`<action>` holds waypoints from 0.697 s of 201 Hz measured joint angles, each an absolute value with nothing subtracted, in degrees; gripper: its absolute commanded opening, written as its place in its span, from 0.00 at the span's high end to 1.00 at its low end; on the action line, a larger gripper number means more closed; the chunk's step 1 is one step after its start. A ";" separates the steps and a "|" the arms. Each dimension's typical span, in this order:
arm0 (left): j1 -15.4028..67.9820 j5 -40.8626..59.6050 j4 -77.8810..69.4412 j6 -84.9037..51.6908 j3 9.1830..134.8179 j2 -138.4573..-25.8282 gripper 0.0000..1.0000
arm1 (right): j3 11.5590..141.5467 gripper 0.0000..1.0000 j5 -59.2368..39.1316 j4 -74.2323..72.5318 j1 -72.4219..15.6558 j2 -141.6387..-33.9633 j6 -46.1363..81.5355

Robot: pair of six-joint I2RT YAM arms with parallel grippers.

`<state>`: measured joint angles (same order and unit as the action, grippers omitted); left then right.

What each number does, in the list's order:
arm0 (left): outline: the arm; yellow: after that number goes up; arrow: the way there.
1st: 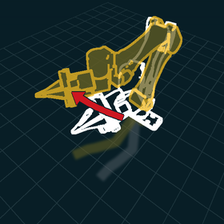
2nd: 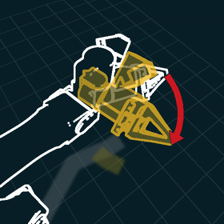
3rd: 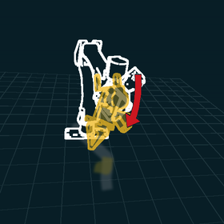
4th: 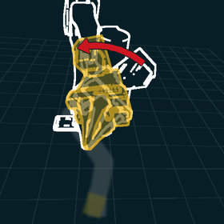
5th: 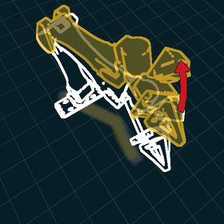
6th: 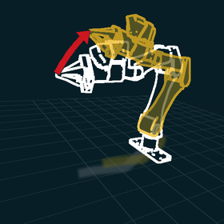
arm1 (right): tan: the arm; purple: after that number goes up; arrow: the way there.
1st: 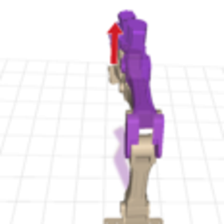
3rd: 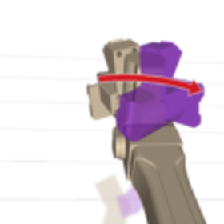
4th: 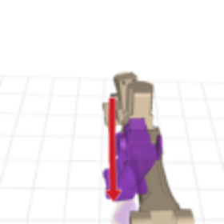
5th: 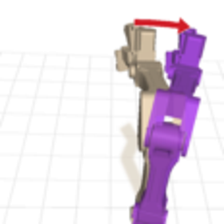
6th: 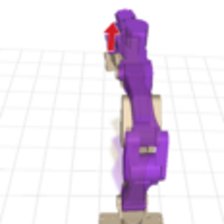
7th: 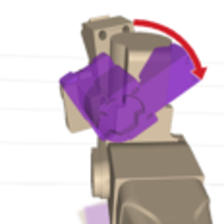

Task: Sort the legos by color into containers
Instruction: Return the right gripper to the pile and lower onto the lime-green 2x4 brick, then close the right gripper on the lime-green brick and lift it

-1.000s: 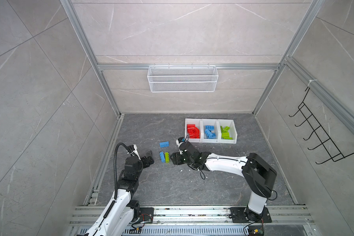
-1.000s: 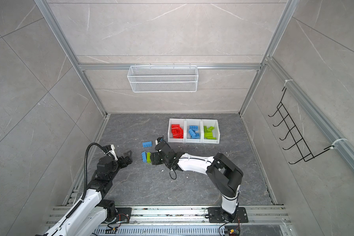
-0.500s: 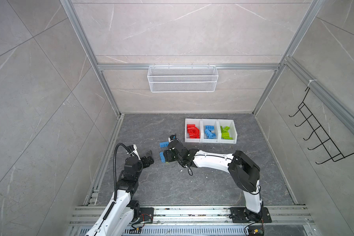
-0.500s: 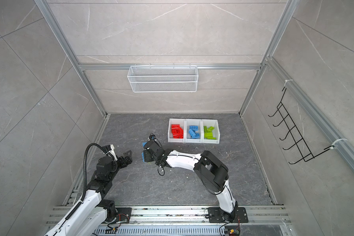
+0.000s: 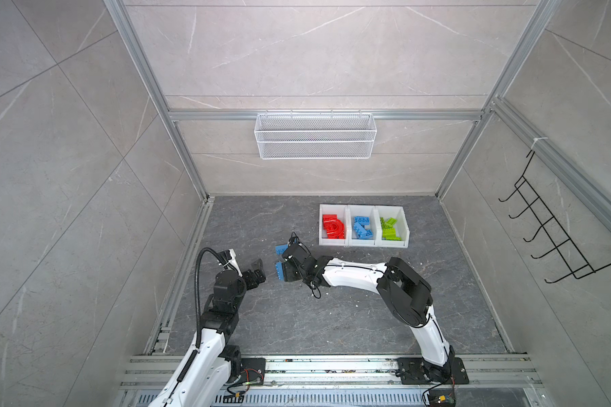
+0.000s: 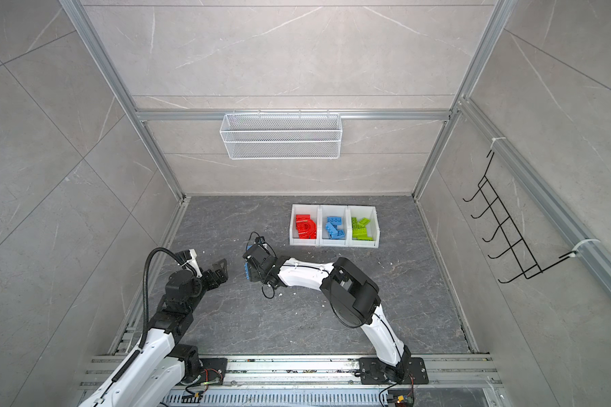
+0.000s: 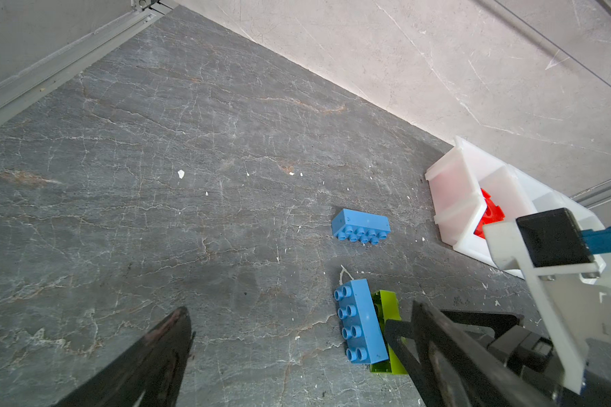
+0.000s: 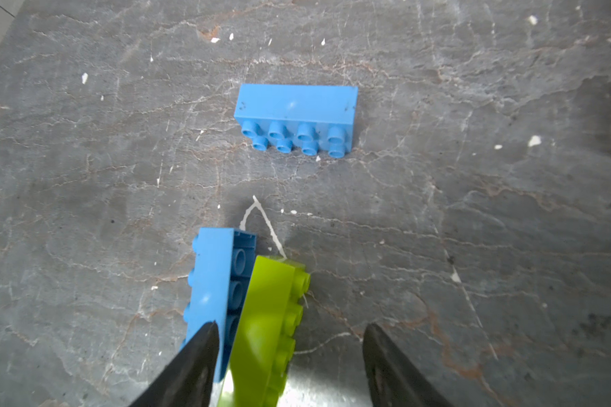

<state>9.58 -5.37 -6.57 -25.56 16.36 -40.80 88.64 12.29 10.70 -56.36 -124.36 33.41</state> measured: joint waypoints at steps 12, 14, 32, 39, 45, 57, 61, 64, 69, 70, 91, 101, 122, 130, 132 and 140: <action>9.58 -5.39 -6.50 -25.56 16.36 -40.80 0.01 | 89.14 0.34 12.34 11.11 -56.36 -124.84 33.39; 9.58 -5.37 -6.48 -25.56 16.36 -40.80 0.01 | 89.19 0.34 12.38 11.16 -56.36 -124.90 33.39; 9.58 -5.39 -6.48 -25.56 16.36 -40.80 0.01 | 89.84 0.34 12.51 11.70 -56.40 -125.16 33.32; 9.58 -5.37 -6.48 -25.56 16.36 -40.82 0.01 | 90.15 0.34 12.56 12.03 -56.42 -125.25 33.23; 9.58 -5.37 -6.48 -25.56 16.36 -40.84 0.01 | 90.41 0.35 12.69 12.40 -56.47 -125.29 33.23; 9.58 -5.39 -6.48 -25.56 16.36 -40.86 0.01 | 90.87 0.36 12.88 12.97 -56.51 -125.49 33.23; 9.58 -5.37 -6.48 -25.56 16.36 -40.86 0.01 | 91.07 0.37 12.97 13.17 -56.55 -125.60 33.21; 9.58 -5.37 -6.48 -25.56 16.36 -40.86 0.01 | 91.15 0.38 13.08 13.23 -56.58 -125.69 33.21; 9.58 -5.37 -6.50 -25.56 16.36 -40.86 0.01 | 91.24 0.40 13.19 13.28 -56.60 -125.82 33.26; 9.58 -5.37 -6.48 -25.56 16.36 -40.86 0.01 | 91.26 0.40 13.23 13.30 -56.60 -125.86 33.23; 9.58 -5.39 -6.50 -25.56 16.36 -40.95 0.01 | 91.90 0.43 13.93 13.56 -56.62 -126.23 33.21; 9.58 -5.39 -6.48 -25.56 16.36 -41.04 0.01 | 91.94 0.44 14.24 14.24 -56.62 -126.34 33.19; 9.58 -5.39 -6.50 -25.56 16.36 -41.19 0.01 | 91.94 0.45 15.33 16.23 -56.62 -126.41 33.19; 9.58 -5.39 -6.50 -25.56 16.36 -41.23 0.01 | 91.94 0.46 15.84 16.78 -56.62 -126.41 33.19; 9.58 -5.39 -6.48 -25.56 16.36 -41.23 0.01 | 91.94 0.46 15.94 16.86 -56.62 -126.41 33.19; 9.58 -5.39 -6.48 -25.56 16.36 -41.25 0.01 | 91.92 0.46 16.38 17.12 -56.62 -126.39 33.19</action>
<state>9.58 -5.39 -6.48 -25.56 16.36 -41.25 91.92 16.38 17.12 -56.62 -126.39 33.19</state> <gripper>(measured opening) 0.994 0.544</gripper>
